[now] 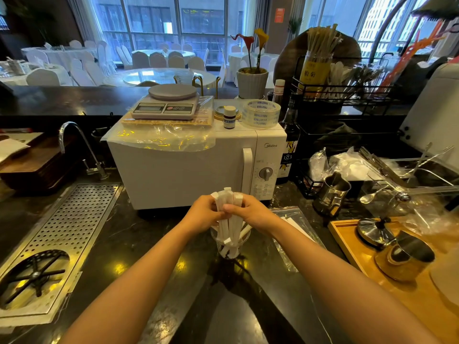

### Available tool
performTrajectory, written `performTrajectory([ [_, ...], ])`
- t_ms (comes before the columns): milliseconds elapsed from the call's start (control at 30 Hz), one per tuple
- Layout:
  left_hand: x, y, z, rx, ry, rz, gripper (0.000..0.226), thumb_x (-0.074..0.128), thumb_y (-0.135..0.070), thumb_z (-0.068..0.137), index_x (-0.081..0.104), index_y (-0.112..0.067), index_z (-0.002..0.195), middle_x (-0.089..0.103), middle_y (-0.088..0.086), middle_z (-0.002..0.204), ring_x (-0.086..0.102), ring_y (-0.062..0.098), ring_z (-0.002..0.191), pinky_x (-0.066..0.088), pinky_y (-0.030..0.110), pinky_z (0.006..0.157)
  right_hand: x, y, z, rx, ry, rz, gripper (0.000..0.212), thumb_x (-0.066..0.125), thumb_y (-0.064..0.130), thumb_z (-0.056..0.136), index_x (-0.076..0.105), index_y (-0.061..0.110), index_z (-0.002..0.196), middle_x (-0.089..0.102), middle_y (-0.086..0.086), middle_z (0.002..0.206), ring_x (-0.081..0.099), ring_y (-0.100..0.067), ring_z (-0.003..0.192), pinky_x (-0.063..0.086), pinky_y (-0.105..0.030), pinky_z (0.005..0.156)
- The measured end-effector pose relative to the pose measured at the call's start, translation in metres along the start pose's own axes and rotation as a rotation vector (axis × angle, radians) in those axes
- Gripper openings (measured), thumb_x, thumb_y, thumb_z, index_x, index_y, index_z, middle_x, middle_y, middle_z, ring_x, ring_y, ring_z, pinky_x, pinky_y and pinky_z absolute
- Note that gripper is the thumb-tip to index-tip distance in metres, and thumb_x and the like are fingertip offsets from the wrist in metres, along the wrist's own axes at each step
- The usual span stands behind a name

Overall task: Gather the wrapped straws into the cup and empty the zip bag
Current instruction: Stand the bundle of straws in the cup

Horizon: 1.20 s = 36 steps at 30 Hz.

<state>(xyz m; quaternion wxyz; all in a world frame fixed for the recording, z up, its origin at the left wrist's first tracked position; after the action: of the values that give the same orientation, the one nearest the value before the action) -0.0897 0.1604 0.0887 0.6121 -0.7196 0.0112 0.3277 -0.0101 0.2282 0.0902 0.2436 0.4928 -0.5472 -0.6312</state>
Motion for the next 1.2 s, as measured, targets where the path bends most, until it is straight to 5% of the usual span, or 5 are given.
performTrajectory([
  [300, -0.009, -0.009, 0.001, 0.061, -0.072, 0.037, 0.020, 0.059, -0.022, 0.084, 0.059, -0.009, 0.100, 0.063, 0.011, 0.093, 0.064, 0.026, 0.091, 0.055, 0.034, 0.074, -0.008, 0.001, 0.002, -0.016, -0.087, -0.068, 0.031, 0.054, 0.027, 0.089, 0.054, 0.014, 0.118, 0.059, -0.001, 0.107, 0.054, -0.016, 0.102, 0.045, -0.021, 0.082],
  [533, -0.014, -0.010, 0.003, 0.086, -0.164, 0.230, 0.037, 0.044, -0.019, 0.093, 0.047, -0.012, 0.129, 0.059, 0.012, 0.126, 0.054, 0.025, 0.117, 0.043, 0.033, 0.097, -0.004, 0.010, 0.003, -0.095, -0.145, -0.362, 0.039, 0.044, 0.024, 0.095, 0.045, 0.014, 0.132, 0.053, -0.010, 0.135, 0.049, -0.023, 0.123, 0.039, -0.030, 0.098],
  [833, -0.001, 0.002, 0.003, 0.140, -0.097, 0.533, 0.039, 0.032, -0.021, 0.097, 0.041, -0.019, 0.134, 0.047, 0.004, 0.141, 0.036, 0.020, 0.134, 0.025, 0.036, 0.111, 0.007, -0.008, 0.005, -0.008, 0.016, -0.759, 0.052, 0.031, 0.032, 0.098, 0.016, 0.017, 0.146, 0.015, -0.007, 0.157, 0.011, -0.023, 0.145, 0.012, -0.037, 0.117],
  [967, 0.003, 0.014, 0.006, 0.117, -0.028, 0.733, 0.043, 0.024, -0.027, 0.098, 0.027, -0.021, 0.141, 0.025, -0.001, 0.153, 0.009, 0.017, 0.144, 0.004, 0.040, 0.117, 0.006, -0.020, 0.005, 0.070, 0.064, -0.897, 0.056, 0.024, 0.040, 0.098, 0.006, 0.023, 0.147, 0.000, -0.003, 0.159, -0.004, -0.025, 0.146, 0.002, -0.046, 0.118],
  [1200, 0.001, 0.020, 0.009, 0.042, -0.042, 0.764, 0.049, 0.020, -0.031, 0.098, 0.008, -0.023, 0.145, -0.001, 0.004, 0.158, -0.004, 0.020, 0.145, 0.001, 0.039, 0.117, 0.001, -0.023, 0.007, 0.119, 0.012, -0.918, 0.049, 0.020, 0.037, 0.099, 0.006, 0.034, 0.146, -0.003, -0.003, 0.159, -0.009, -0.028, 0.146, -0.002, -0.049, 0.116],
])
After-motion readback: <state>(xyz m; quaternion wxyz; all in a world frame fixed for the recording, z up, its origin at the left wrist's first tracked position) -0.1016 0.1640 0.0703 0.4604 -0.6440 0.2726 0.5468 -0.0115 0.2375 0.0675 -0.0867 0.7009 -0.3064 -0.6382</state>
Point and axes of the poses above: each hand's wrist, its own z-axis towards the middle knuckle, its own x-axis out of the palm, y = z × x, the point moved 6 cm from there along z, towards the middle knuckle
